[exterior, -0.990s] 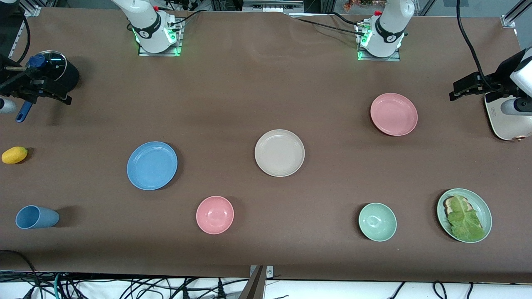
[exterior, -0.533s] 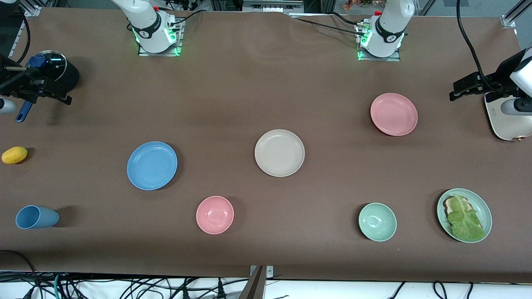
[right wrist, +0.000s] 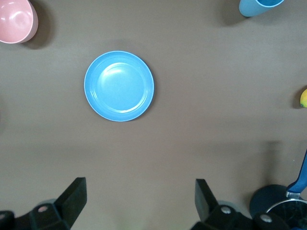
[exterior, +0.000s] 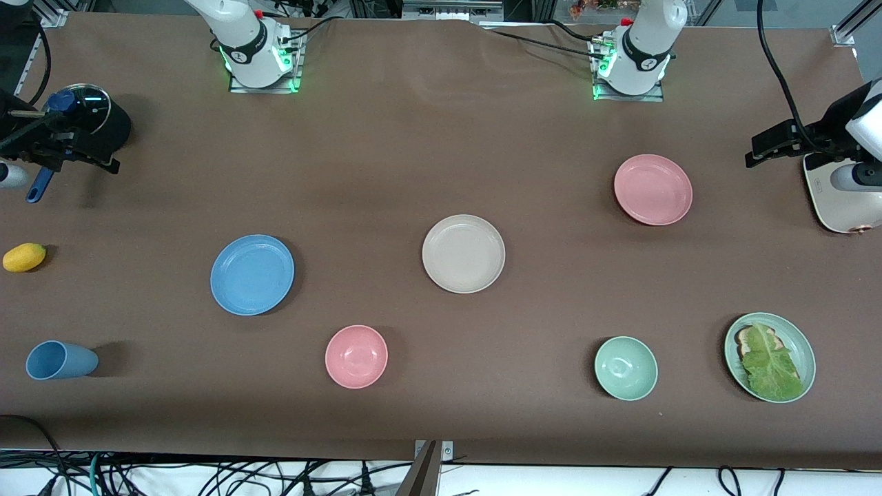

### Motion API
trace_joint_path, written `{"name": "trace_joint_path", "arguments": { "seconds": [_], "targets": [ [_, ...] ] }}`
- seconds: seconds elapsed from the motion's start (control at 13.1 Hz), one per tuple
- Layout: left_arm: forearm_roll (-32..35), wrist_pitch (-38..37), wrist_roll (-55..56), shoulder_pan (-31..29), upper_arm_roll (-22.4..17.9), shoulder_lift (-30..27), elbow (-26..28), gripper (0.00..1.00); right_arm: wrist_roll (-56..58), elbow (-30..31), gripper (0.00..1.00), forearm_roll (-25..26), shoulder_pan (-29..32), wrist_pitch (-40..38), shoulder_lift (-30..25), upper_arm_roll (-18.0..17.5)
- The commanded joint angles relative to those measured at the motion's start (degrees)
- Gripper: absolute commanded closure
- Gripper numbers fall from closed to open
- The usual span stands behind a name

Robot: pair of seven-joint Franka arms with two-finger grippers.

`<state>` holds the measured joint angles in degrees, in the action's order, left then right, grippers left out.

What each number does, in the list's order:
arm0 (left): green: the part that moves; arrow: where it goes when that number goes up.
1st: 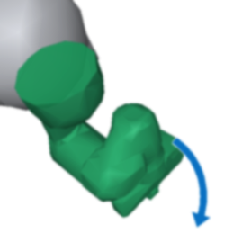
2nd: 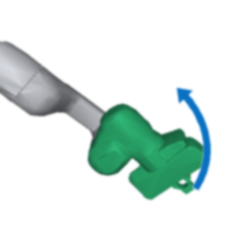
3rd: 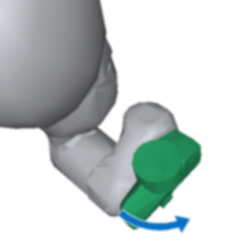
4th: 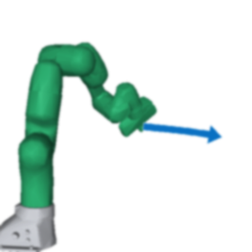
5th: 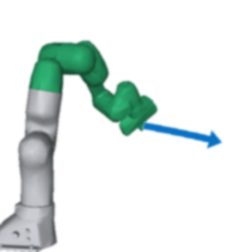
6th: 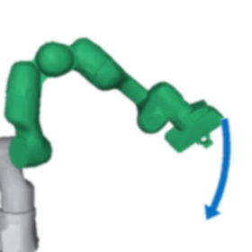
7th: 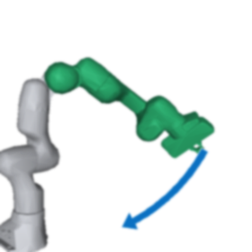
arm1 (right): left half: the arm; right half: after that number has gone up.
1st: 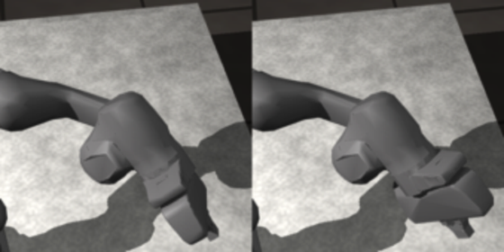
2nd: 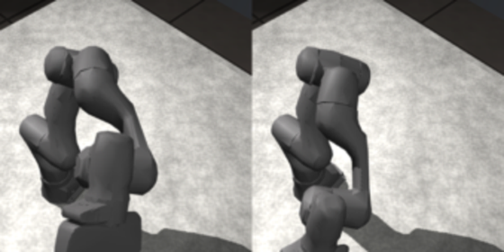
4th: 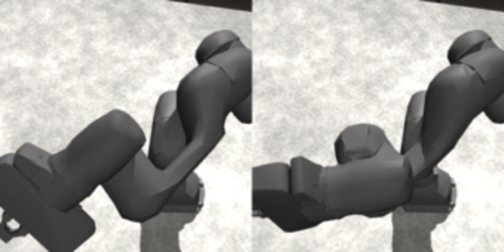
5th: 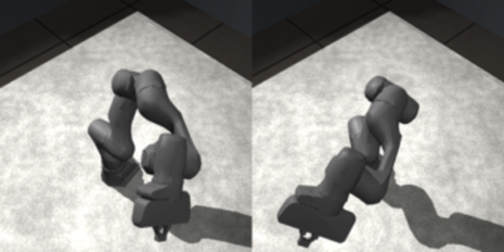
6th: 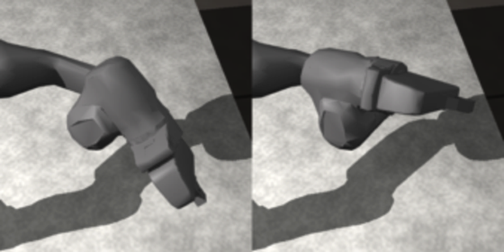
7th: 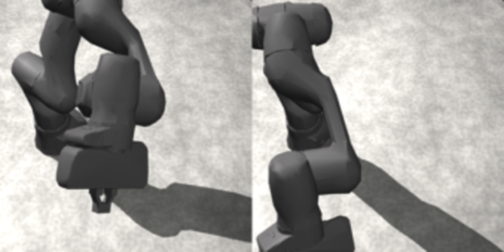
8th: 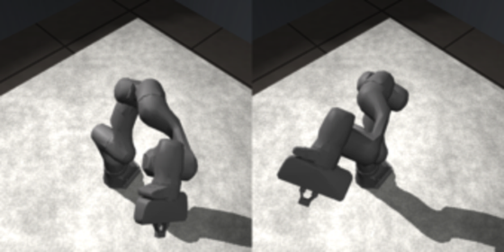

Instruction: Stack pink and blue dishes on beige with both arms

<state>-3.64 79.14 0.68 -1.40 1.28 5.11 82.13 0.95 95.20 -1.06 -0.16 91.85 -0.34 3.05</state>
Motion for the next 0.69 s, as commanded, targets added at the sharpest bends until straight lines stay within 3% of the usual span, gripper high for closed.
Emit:
{"name": "trace_joint_path", "arguments": {
  "seconds": [0.0,0.3,0.61],
  "targets": [
    [-0.49,-0.30,-1.12,-0.36,-0.22,1.12,-0.39,0.00,0.63,-0.81,0.00,0.71,-0.10,-0.26,0.08,-0.15],
    [-0.23,-0.21,-1.12,-0.36,-0.23,3.93,-0.39,0.00,0.63,-0.81,0.00,0.71,-0.10,-0.26,0.08,-0.23],
    [-0.40,0.75,-0.94,-0.27,-0.23,11.04,-1.44,0.00,0.63,-0.81,0.00,0.71,-0.10,-0.35,0.08,-0.23]
  ]
}}
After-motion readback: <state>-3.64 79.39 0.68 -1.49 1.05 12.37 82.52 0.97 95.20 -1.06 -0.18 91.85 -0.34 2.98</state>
